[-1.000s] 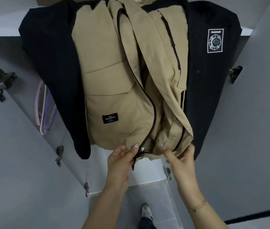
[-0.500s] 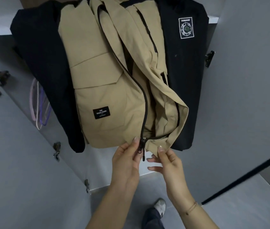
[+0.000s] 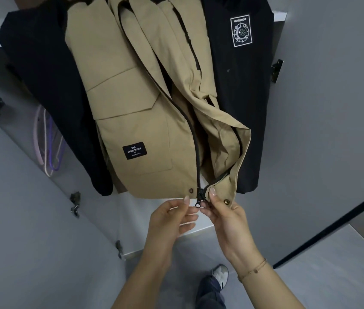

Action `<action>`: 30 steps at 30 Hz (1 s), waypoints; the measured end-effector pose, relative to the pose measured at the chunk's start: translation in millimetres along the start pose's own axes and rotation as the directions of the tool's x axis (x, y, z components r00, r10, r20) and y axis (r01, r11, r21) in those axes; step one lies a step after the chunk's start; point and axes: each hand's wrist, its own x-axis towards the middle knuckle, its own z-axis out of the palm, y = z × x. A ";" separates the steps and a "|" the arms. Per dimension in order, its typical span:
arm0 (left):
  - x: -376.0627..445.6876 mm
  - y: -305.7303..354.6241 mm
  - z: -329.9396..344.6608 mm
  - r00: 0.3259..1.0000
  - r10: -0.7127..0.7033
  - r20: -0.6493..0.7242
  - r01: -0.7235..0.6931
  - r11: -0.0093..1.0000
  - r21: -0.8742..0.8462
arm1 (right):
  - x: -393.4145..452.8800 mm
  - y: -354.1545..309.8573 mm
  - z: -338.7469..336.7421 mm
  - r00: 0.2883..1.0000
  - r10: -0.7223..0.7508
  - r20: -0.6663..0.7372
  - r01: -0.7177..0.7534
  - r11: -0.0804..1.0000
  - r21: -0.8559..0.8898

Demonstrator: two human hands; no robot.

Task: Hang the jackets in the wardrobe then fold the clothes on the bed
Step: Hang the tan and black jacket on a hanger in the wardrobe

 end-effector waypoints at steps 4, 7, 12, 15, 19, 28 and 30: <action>-2.3 -10.6 -10.6 0.791 0.598 0.129 -0.556 0.614 0.561 | -0.5 -5.1 -2.7 0.996 -0.081 -0.035 0.077 0.992 -0.096; 7.4 -12.2 -15.0 0.547 0.665 0.508 -0.763 0.147 0.630 | -4.1 -9.2 -3.5 0.992 -0.126 0.032 0.129 0.983 -0.129; 22.7 -1.0 -9.4 0.425 0.705 0.568 -0.801 0.001 0.598 | -5.0 -16.5 -7.5 0.988 -0.130 0.085 0.139 0.985 -0.102; 24.4 1.9 -2.1 0.391 0.728 0.563 -0.839 0.030 0.543 | -4.6 -20.2 -11.9 0.987 -0.123 0.101 0.132 0.987 -0.089; 24.2 3.8 2.2 0.410 0.719 0.561 -0.841 0.059 0.538 | -2.7 -21.7 -15.8 0.989 -0.119 0.091 0.129 0.986 -0.108; 18.8 20.5 19.2 0.842 0.491 0.224 -0.537 0.807 0.247 | 0.0 -10.9 -9.9 0.999 -0.011 0.043 0.015 0.997 -0.079; 20.4 22.9 22.0 0.880 0.420 0.220 -0.462 0.863 0.203 | -0.6 -7.0 -6.8 0.999 -0.012 0.033 0.013 0.999 -0.034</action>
